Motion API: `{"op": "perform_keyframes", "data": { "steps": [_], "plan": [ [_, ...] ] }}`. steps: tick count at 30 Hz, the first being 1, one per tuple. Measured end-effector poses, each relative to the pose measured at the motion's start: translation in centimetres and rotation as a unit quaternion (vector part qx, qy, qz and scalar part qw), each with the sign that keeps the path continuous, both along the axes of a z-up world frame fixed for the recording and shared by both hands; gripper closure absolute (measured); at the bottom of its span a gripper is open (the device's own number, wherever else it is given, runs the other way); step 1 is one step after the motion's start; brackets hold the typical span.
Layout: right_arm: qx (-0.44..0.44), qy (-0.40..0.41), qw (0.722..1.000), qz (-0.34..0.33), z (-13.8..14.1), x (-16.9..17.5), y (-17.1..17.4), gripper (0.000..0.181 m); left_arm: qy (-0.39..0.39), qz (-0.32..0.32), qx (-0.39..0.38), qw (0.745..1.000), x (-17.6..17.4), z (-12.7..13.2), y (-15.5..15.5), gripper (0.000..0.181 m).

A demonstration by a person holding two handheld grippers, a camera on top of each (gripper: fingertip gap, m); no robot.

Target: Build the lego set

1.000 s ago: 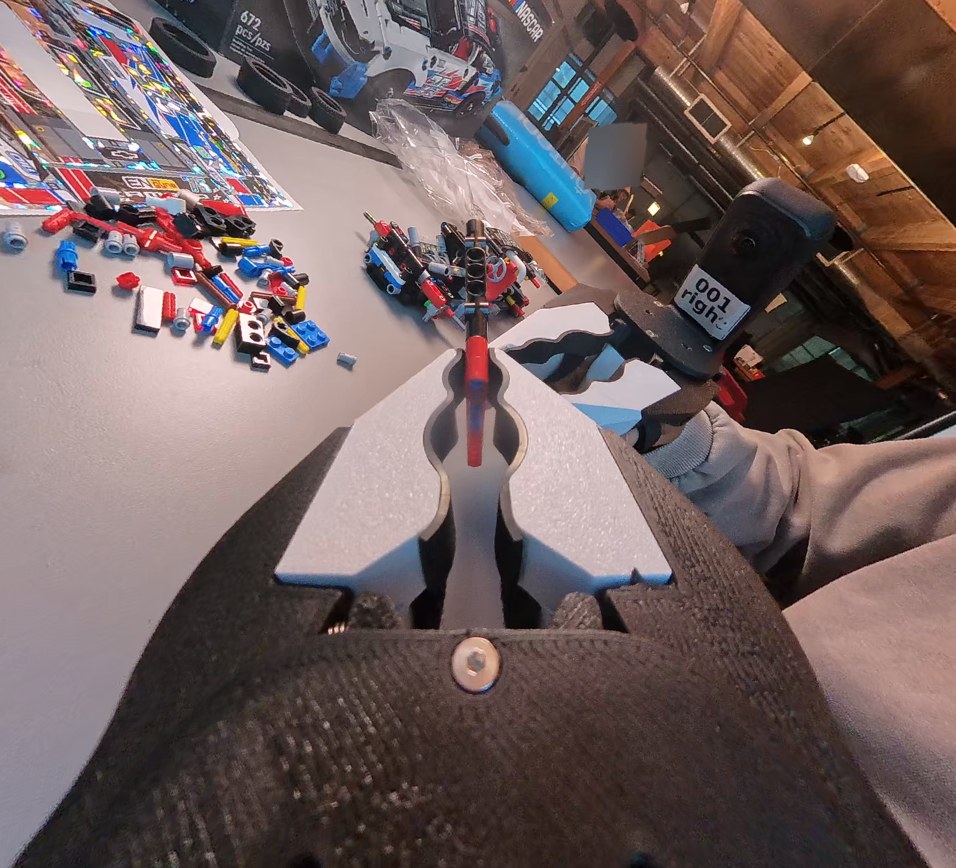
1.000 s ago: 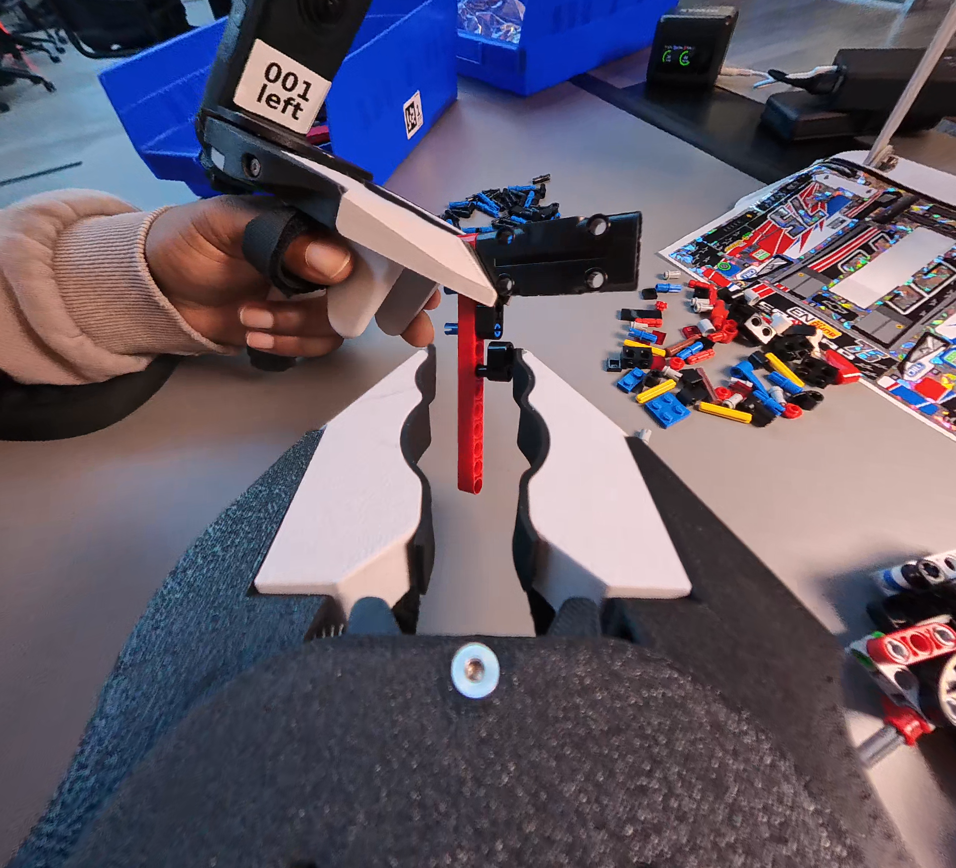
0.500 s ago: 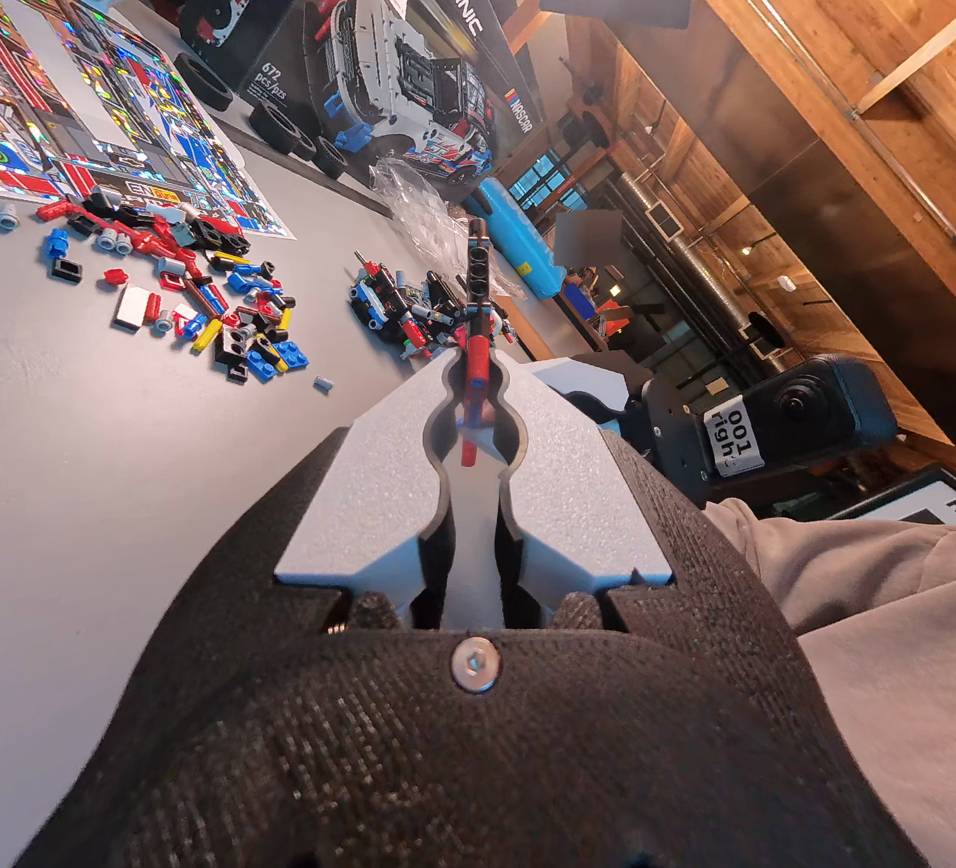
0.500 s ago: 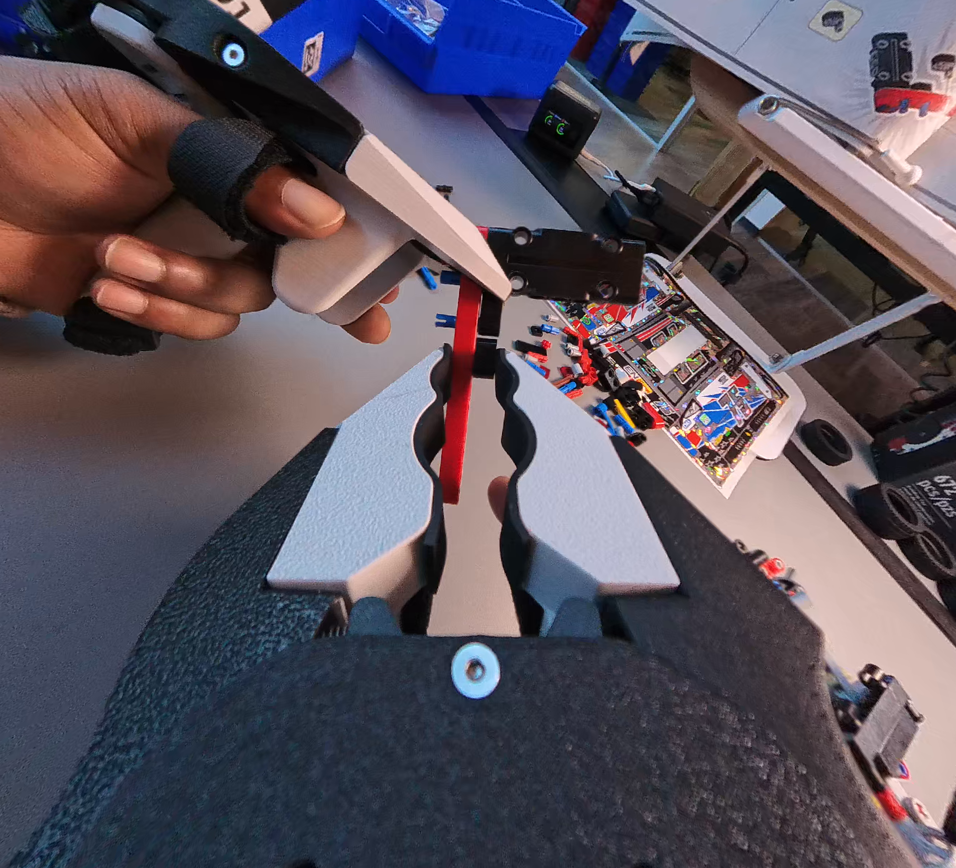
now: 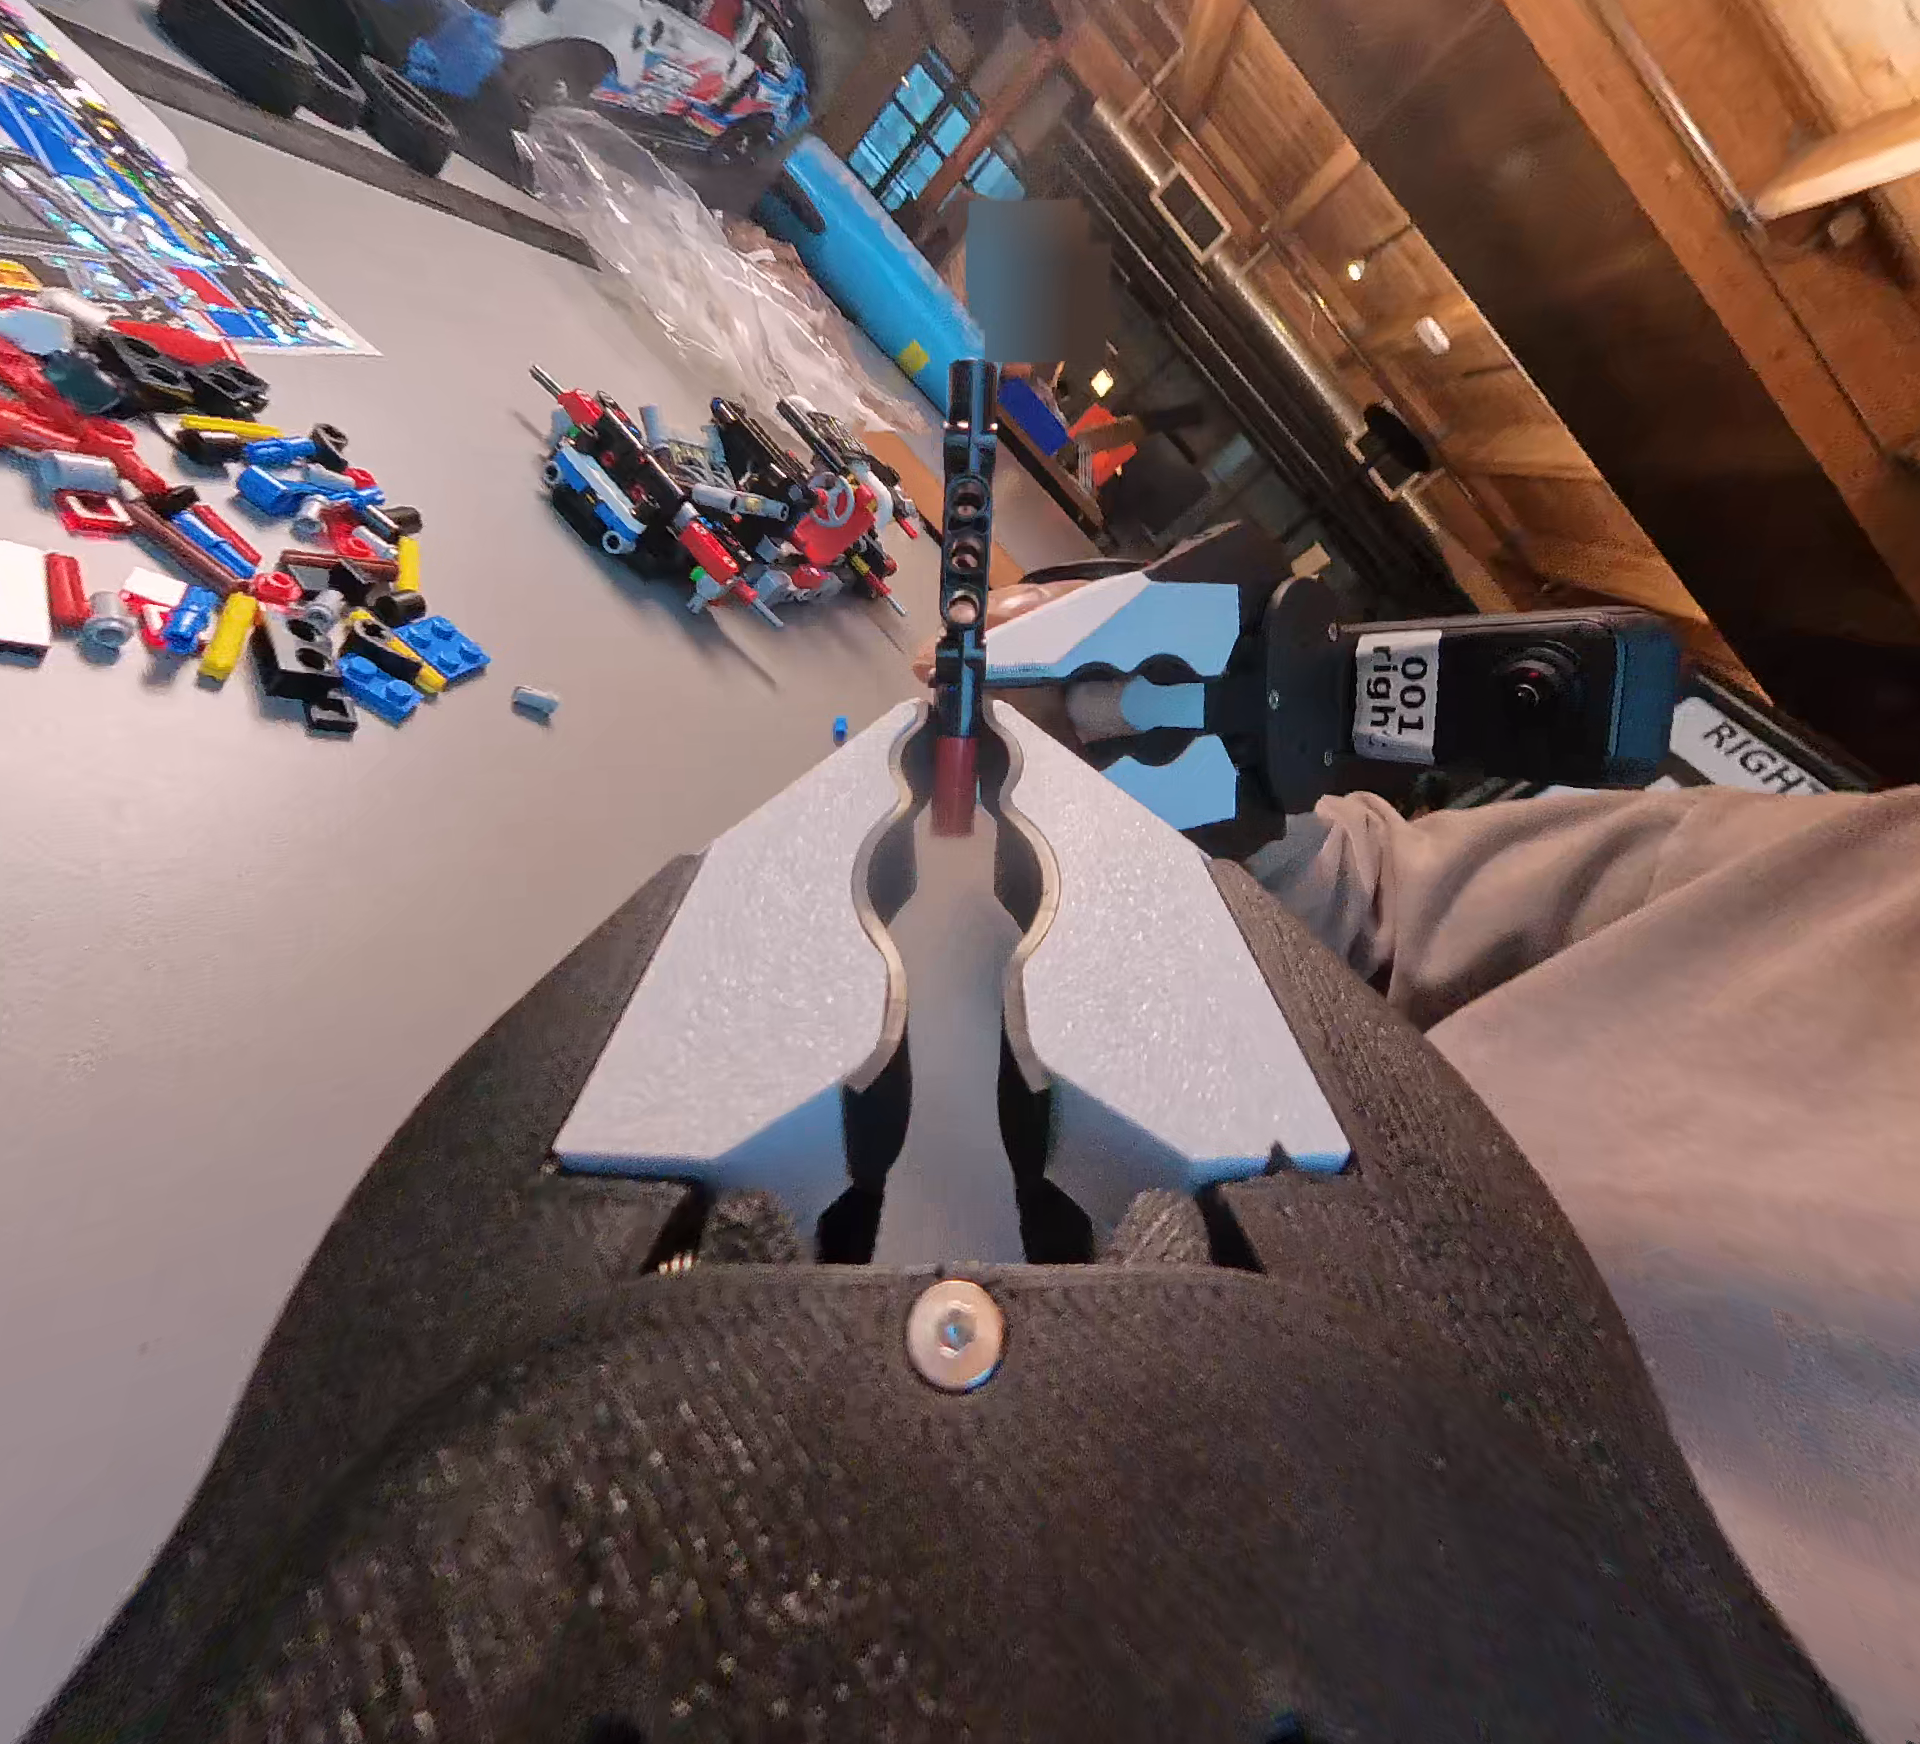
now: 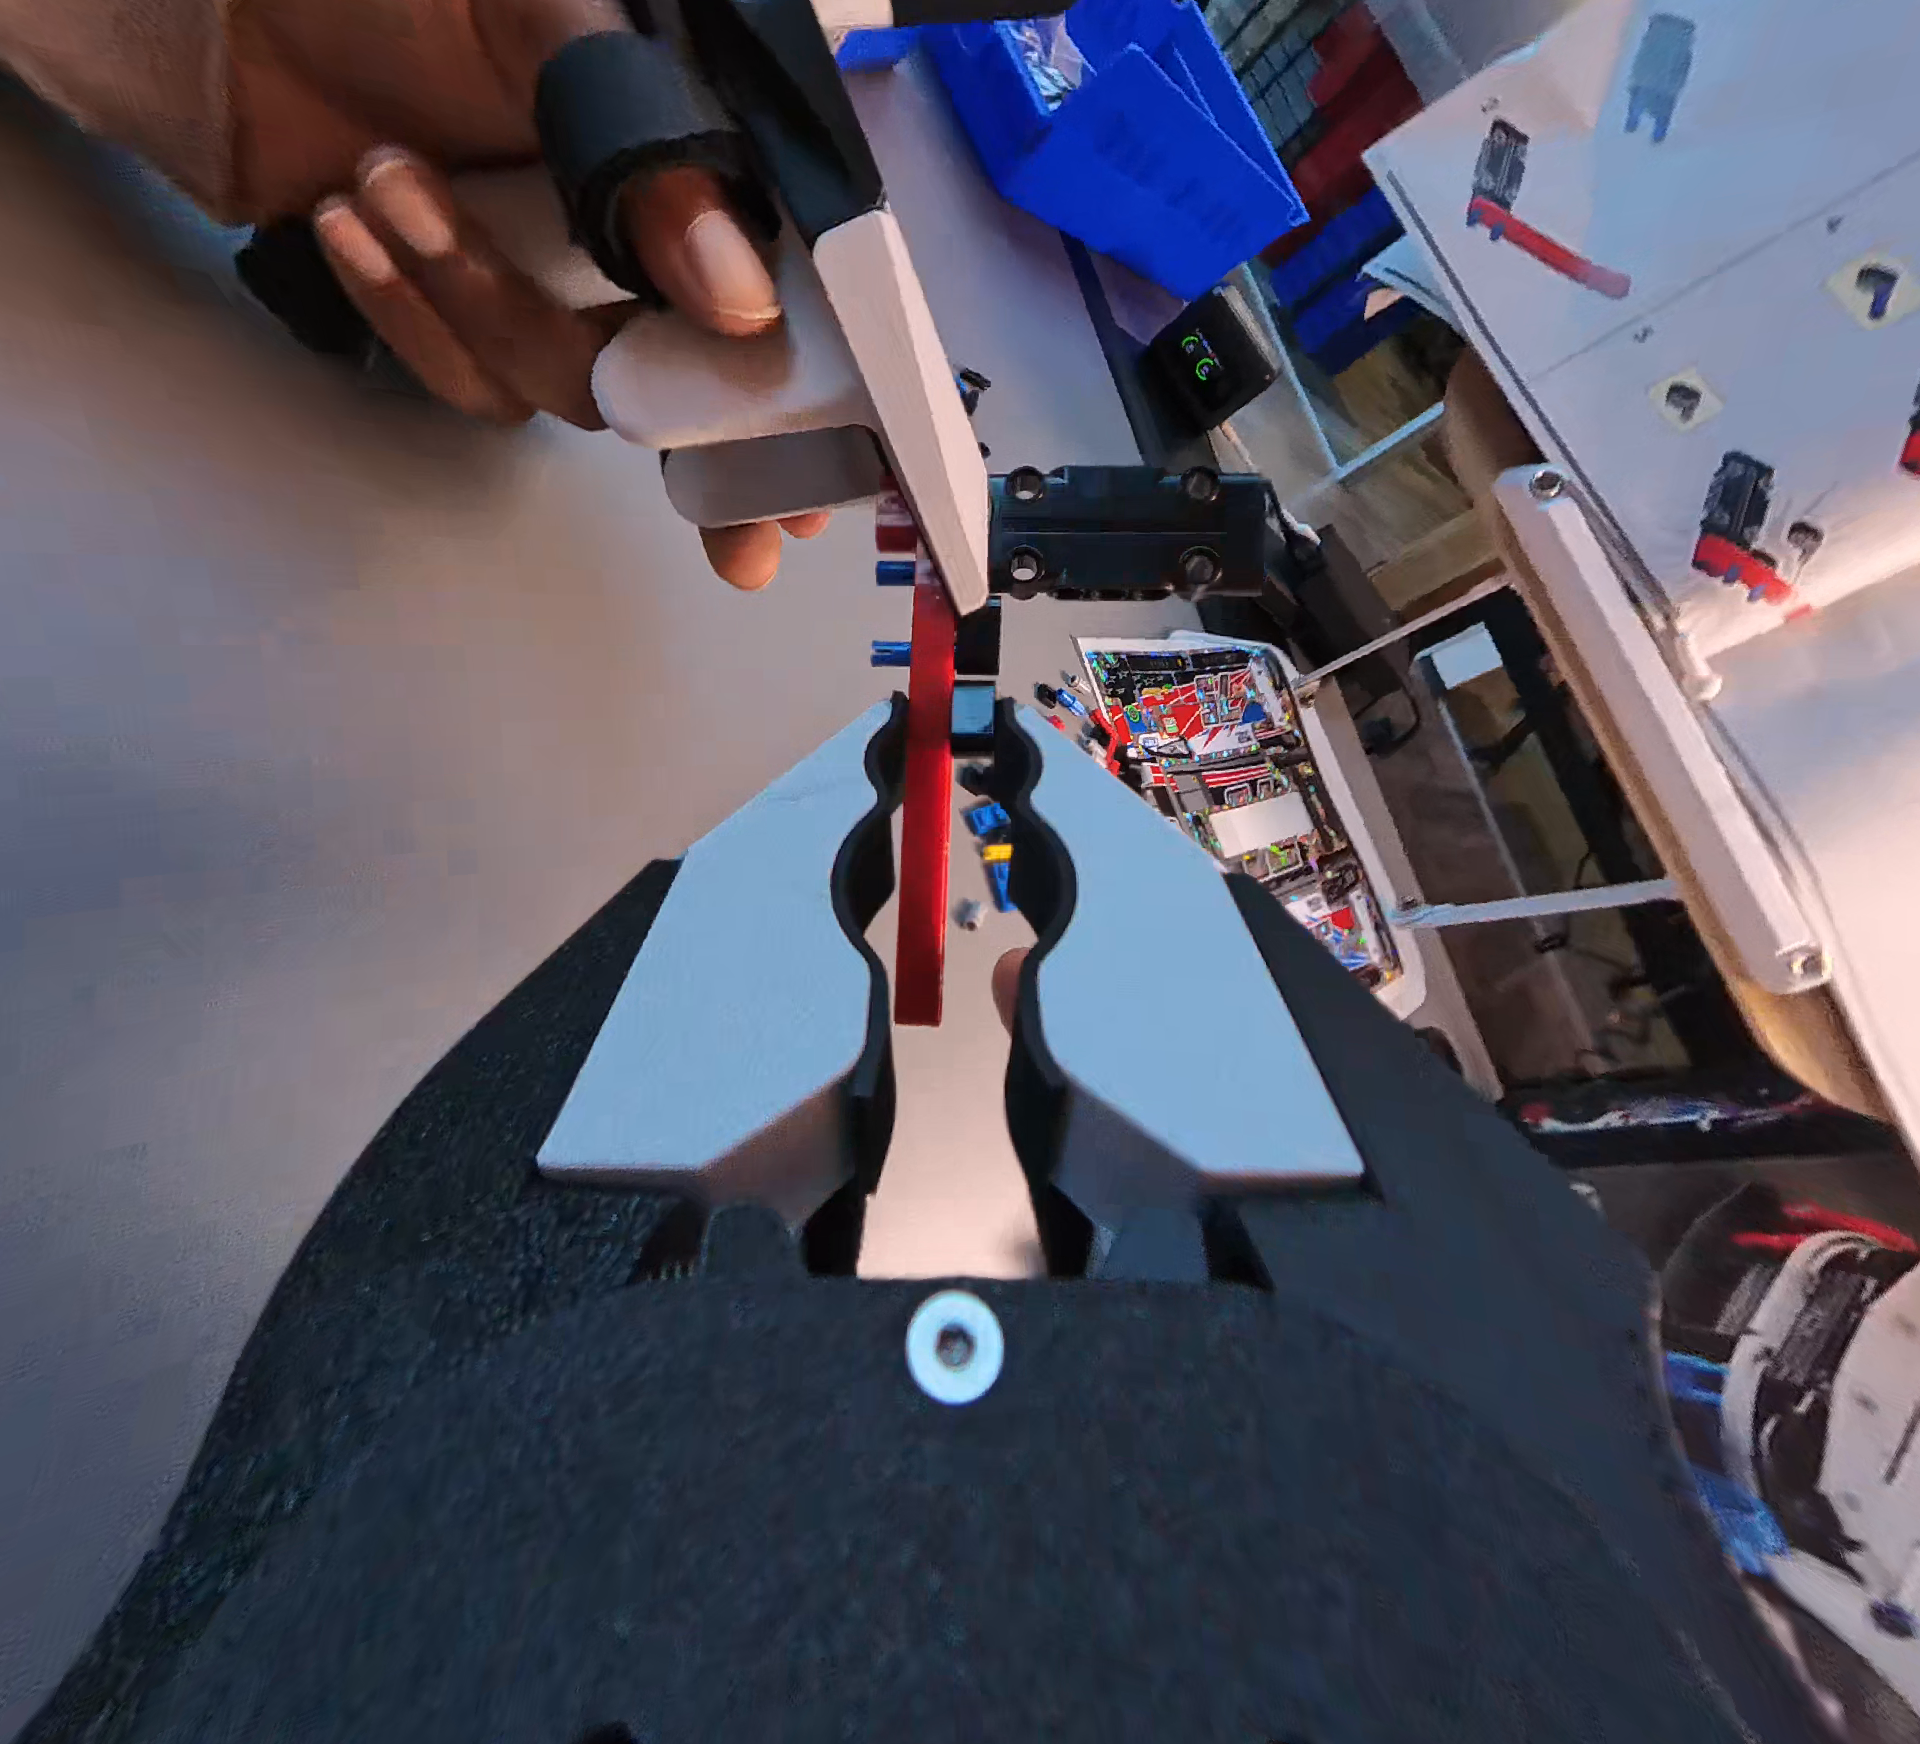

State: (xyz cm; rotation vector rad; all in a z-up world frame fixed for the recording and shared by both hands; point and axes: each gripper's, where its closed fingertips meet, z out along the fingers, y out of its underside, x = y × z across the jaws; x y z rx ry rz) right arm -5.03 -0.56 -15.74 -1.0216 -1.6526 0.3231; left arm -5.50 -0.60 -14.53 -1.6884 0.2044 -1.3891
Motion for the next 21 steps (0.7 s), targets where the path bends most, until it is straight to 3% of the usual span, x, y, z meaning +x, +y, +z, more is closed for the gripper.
{"op": "perform_keyframes", "data": {
  "steps": [6,10,13,16,21],
  "plan": [
    [0.061,0.044,0.996,0.049,2.1,0.9,-1.0,0.167,0.036,-0.016,0.108,0.993,0.9,1.9,-1.3,0.177],
    [0.024,0.056,0.996,0.058,2.7,1.0,-1.3,0.152,0.047,-0.017,0.142,0.989,1.4,2.3,-1.9,0.177],
    [0.002,0.059,0.995,0.077,2.9,1.1,-2.0,0.159,0.042,-0.024,0.172,0.984,1.7,3.0,-2.5,0.176],
    [-0.064,0.071,0.990,0.102,3.5,1.2,-3.0,0.159,0.055,-0.028,0.220,0.974,2.0,3.8,-3.3,0.176],
    [-0.222,0.101,0.957,0.156,5.1,1.9,-4.4,0.170,0.062,-0.043,0.270,0.960,2.6,4.7,-4.6,0.176]
  ]
}}
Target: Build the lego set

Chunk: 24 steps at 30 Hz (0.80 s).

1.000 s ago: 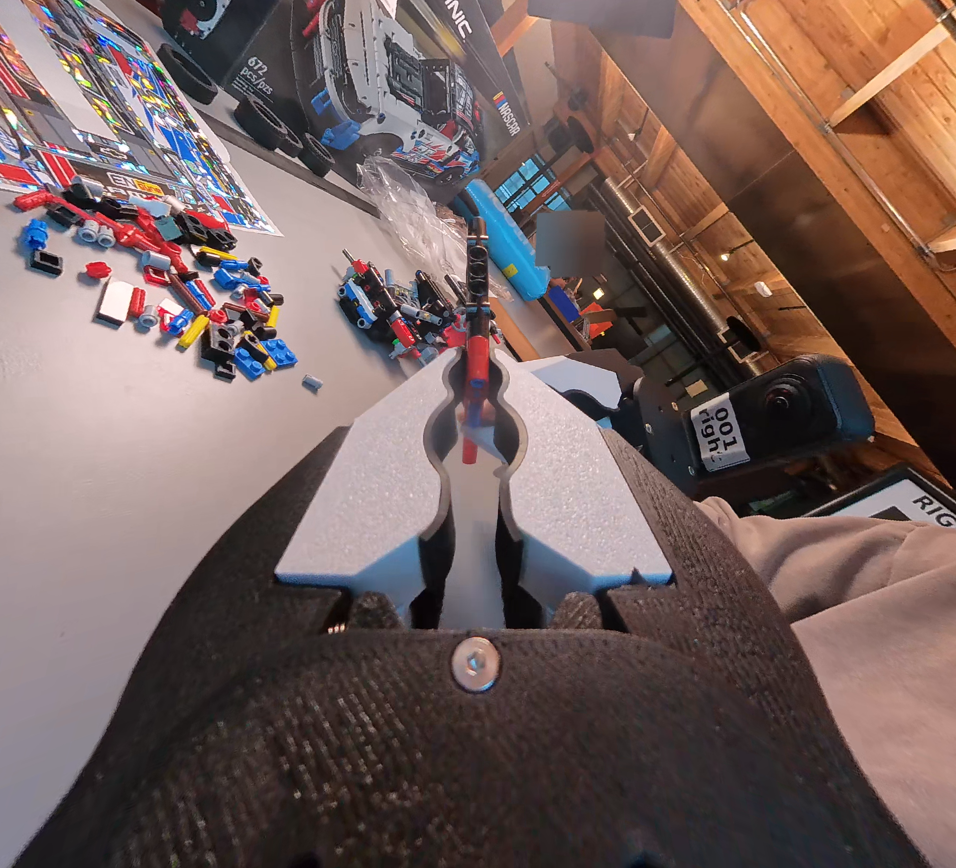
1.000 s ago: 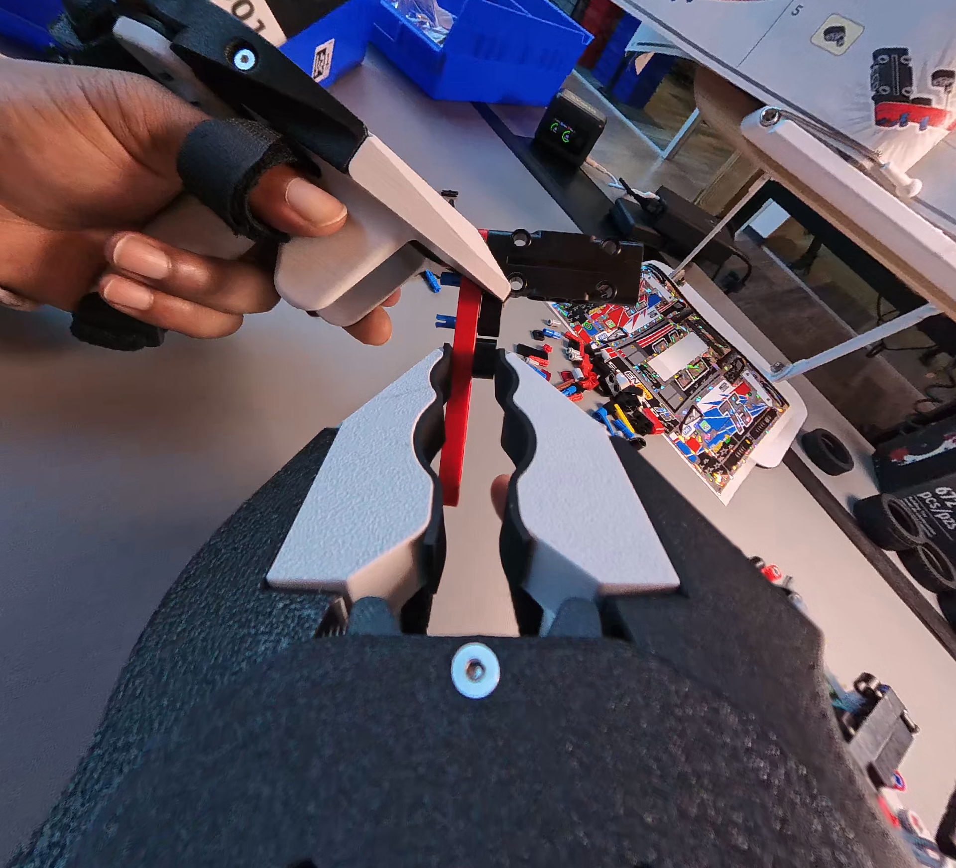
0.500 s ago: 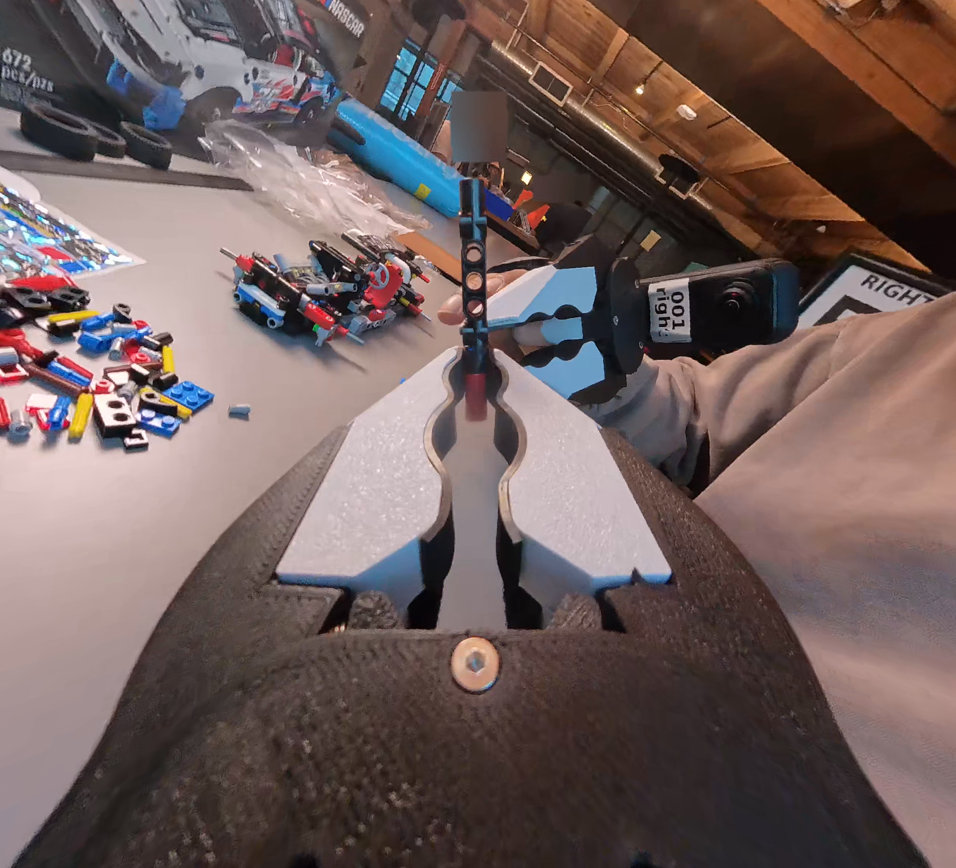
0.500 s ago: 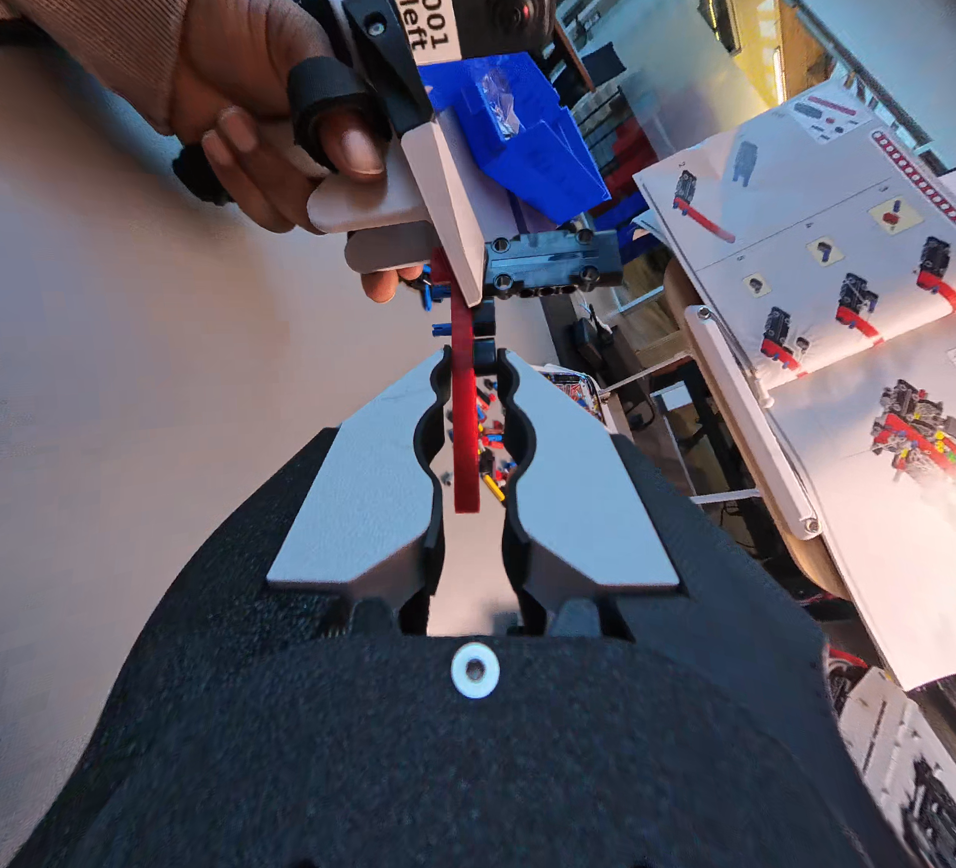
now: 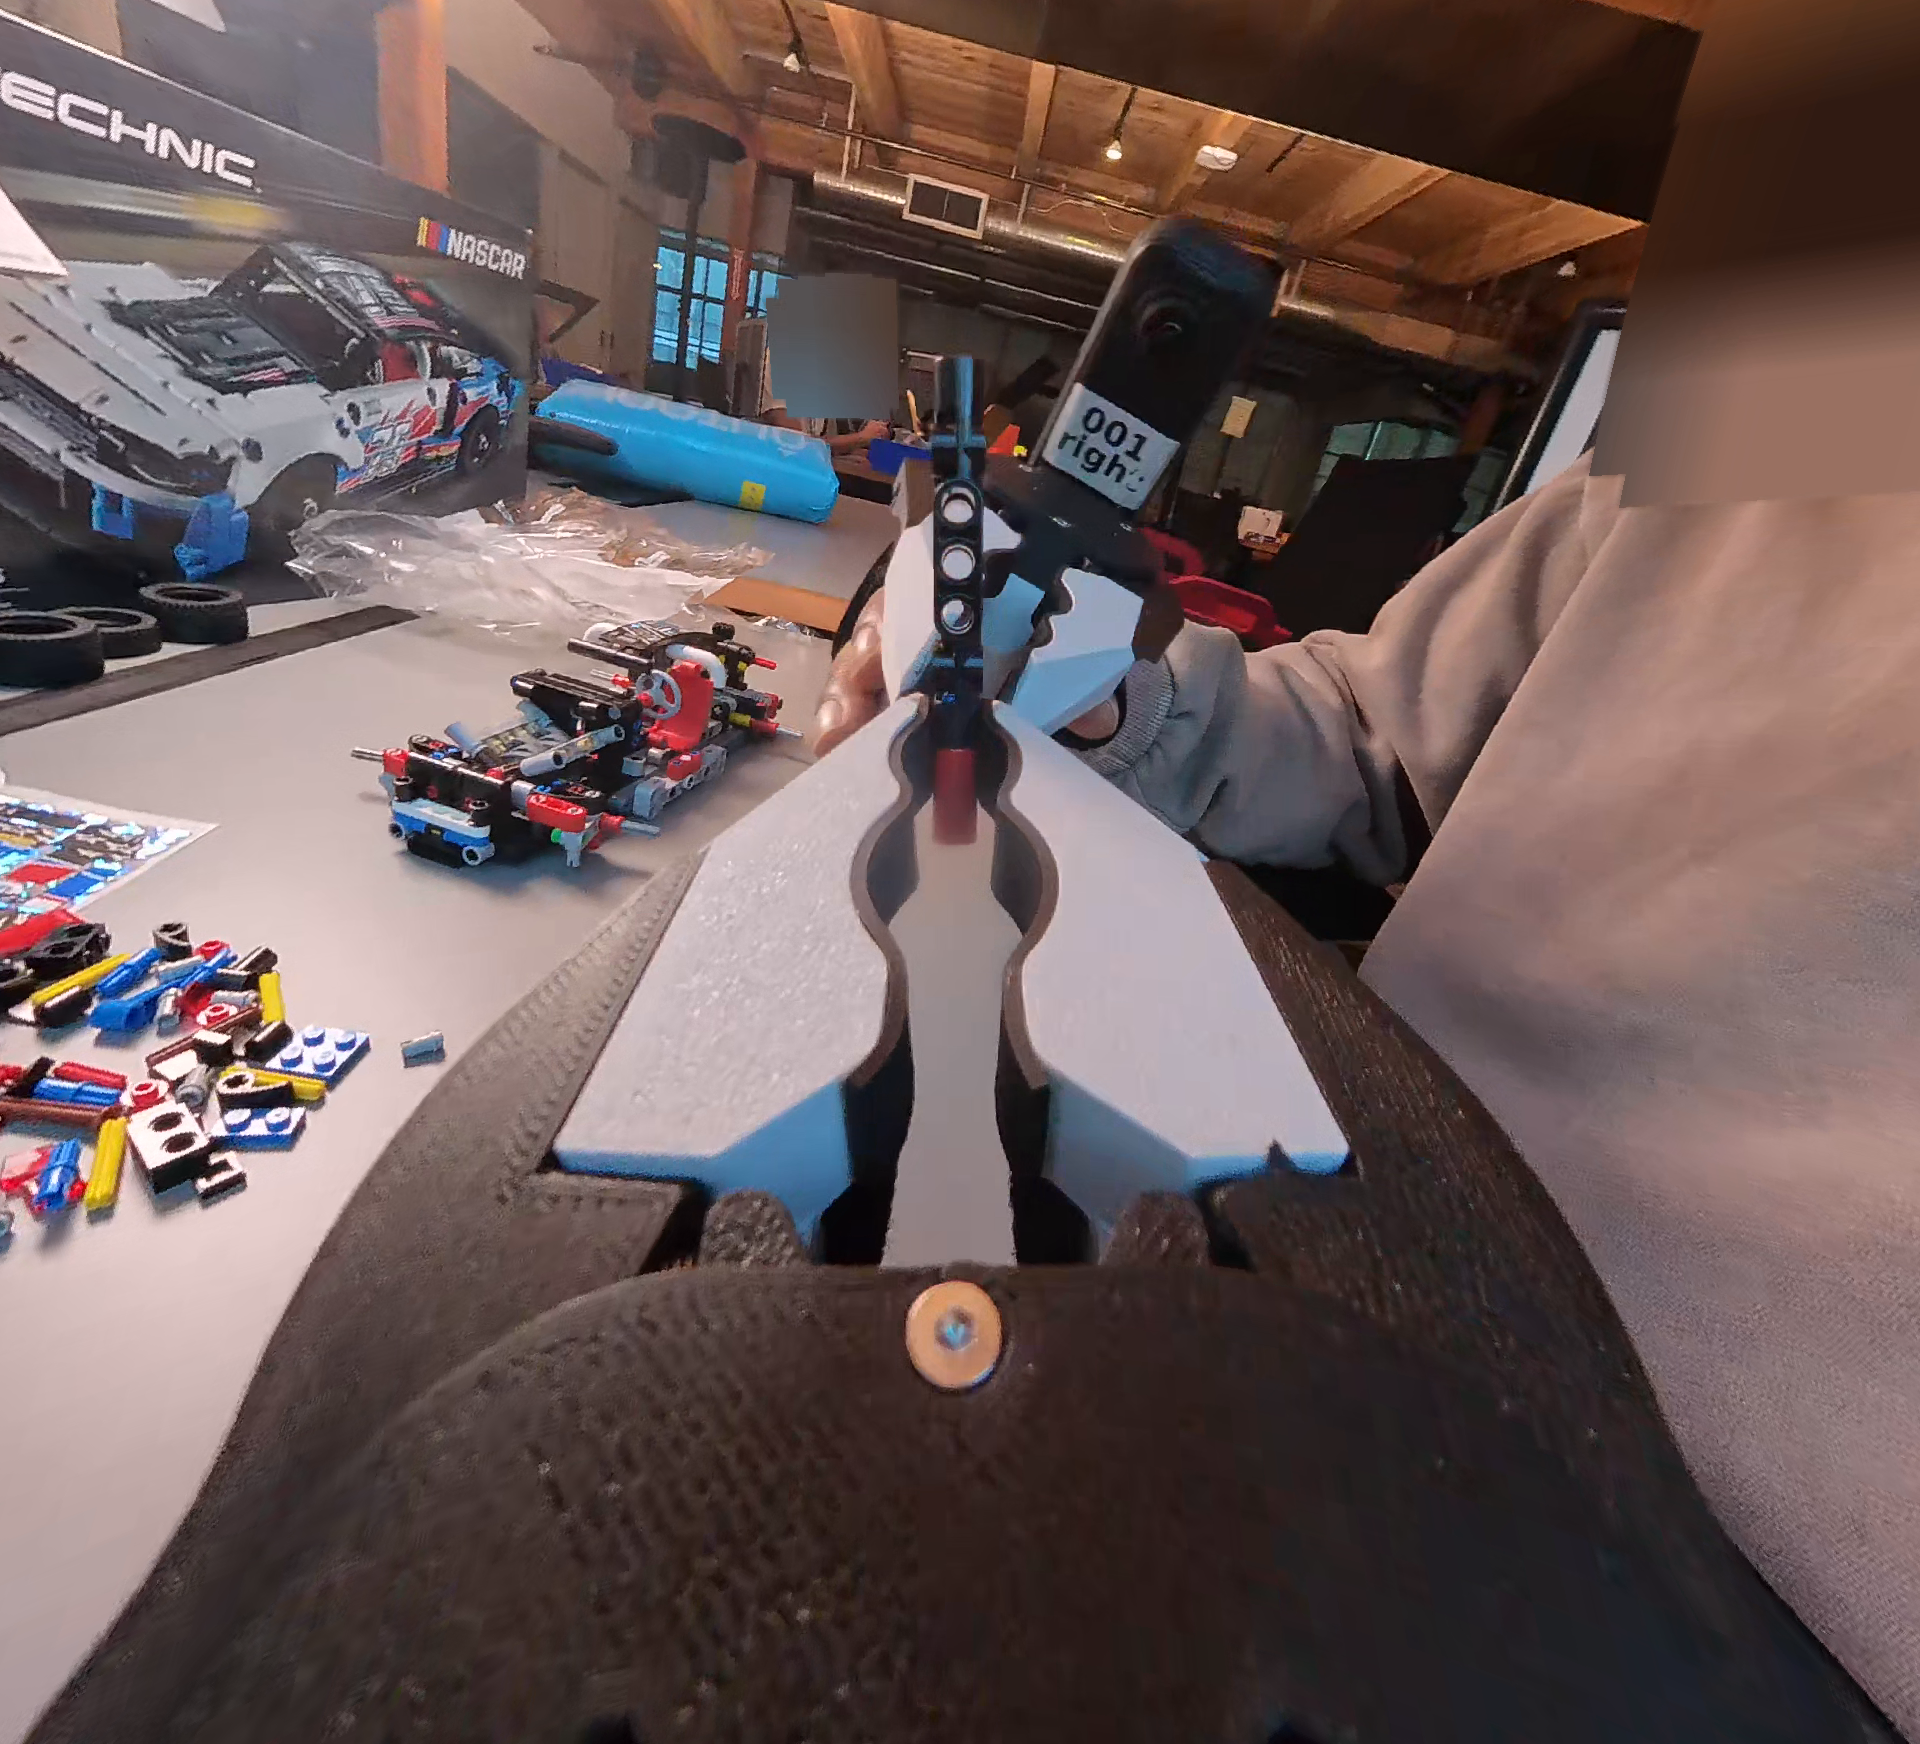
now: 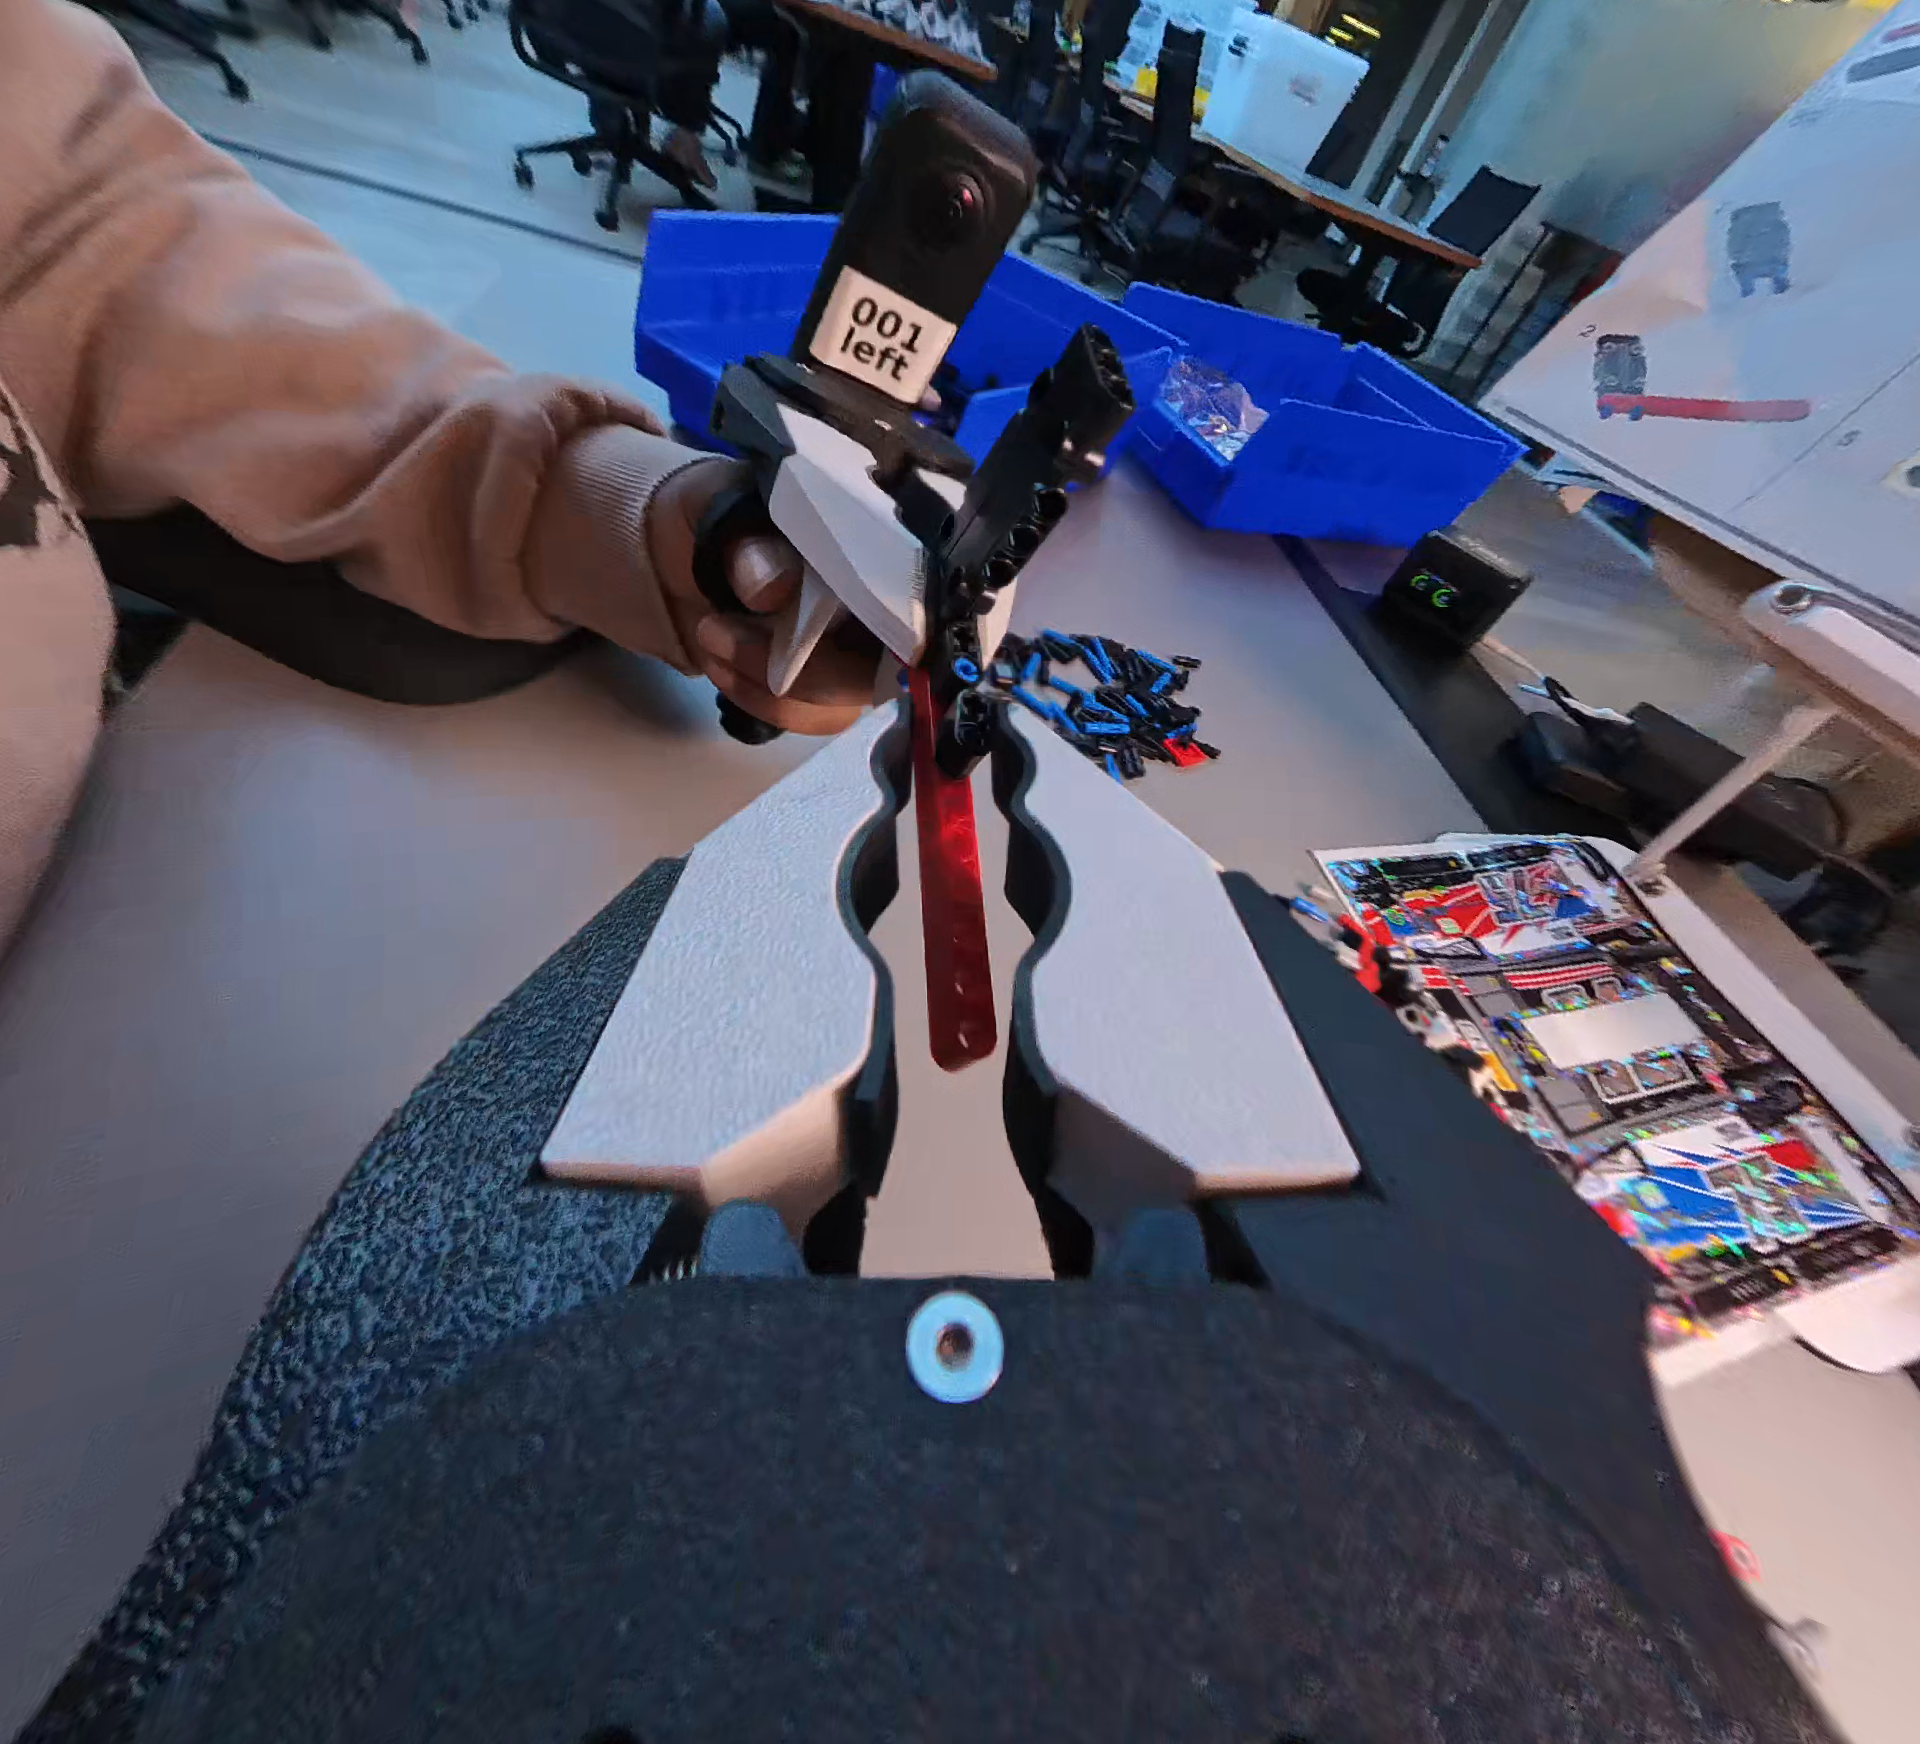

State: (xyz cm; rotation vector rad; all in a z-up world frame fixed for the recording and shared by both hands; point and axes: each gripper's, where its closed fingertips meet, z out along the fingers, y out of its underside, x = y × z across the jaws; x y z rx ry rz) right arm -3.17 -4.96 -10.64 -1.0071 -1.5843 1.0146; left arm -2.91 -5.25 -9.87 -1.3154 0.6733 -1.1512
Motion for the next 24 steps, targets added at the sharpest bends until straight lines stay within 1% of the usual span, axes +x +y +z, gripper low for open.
{"op": "perform_keyframes", "data": {
  "steps": [6,9,15,21,24],
  "plan": [
    [-0.082,0.026,0.995,0.060,0.9,0.4,-1.2,0.174,0.003,-0.022,0.027,0.999,0.4,0.6,-1.2,0.176],
    [-0.090,0.034,0.992,0.080,1.0,0.6,-1.7,0.176,0.002,-0.030,0.032,0.999,0.5,0.7,-1.5,0.176],
    [-0.094,0.029,0.991,0.086,1.0,0.7,-1.8,0.176,0.004,-0.030,0.038,0.999,0.6,0.7,-1.6,0.176],
    [-0.140,0.034,0.985,0.099,1.7,0.7,-2.3,0.176,0.012,-0.024,0.066,0.997,0.6,1.3,-2.1,0.176],
    [-0.143,0.031,0.984,0.100,1.7,0.6,-2.5,0.176,0.030,-0.018,0.080,0.996,0.5,1.3,-2.3,0.176]
  ]
}}
